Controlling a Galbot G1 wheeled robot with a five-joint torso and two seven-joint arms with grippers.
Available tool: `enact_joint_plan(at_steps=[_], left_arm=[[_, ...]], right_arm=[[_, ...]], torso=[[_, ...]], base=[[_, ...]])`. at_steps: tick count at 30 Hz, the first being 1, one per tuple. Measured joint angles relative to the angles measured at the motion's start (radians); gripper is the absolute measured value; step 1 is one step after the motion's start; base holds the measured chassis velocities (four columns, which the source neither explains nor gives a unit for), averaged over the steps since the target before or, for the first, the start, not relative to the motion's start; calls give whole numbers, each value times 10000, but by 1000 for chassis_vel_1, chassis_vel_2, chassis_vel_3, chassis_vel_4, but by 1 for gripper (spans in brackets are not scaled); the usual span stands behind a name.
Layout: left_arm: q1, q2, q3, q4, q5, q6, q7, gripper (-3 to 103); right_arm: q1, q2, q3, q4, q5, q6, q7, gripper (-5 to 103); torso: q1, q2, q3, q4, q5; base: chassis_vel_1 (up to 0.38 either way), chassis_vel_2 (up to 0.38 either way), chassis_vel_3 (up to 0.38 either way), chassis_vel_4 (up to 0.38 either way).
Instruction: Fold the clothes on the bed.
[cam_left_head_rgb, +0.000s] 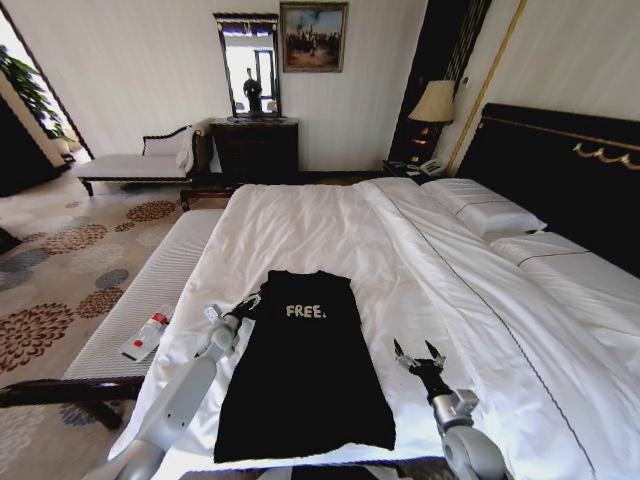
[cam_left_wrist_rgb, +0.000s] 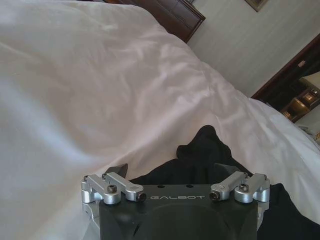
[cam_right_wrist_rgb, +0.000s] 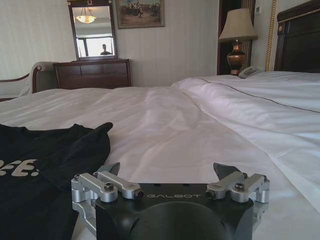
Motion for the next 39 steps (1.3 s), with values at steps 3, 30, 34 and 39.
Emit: enact_joint_plan(at_steps=[3,30,34,39], left_arm=[[51,130,0,48,-13,42,-7,96],[724,539,-320,-343,-96,97,-10,11],[722,547,-321,-312,-114,97,-10,3],[777,519,-297,-298,-83,100,-16,3]], right_arm=[[-28,5,25,27,14,7,-6,100],[-146,43,79,159,23,25,-37,100],[-165,44,106,181,24,34,-39,100],[-200,53,145,224,29,42,-41,100]], torso=[[0,0,0,0,1],[0,0,0,1,0],[0,0,0,1,-1],[0,0,0,1,0]], base=[[0,0,0,0],[0,0,0,0],[0,0,0,0],[0,0,0,0]])
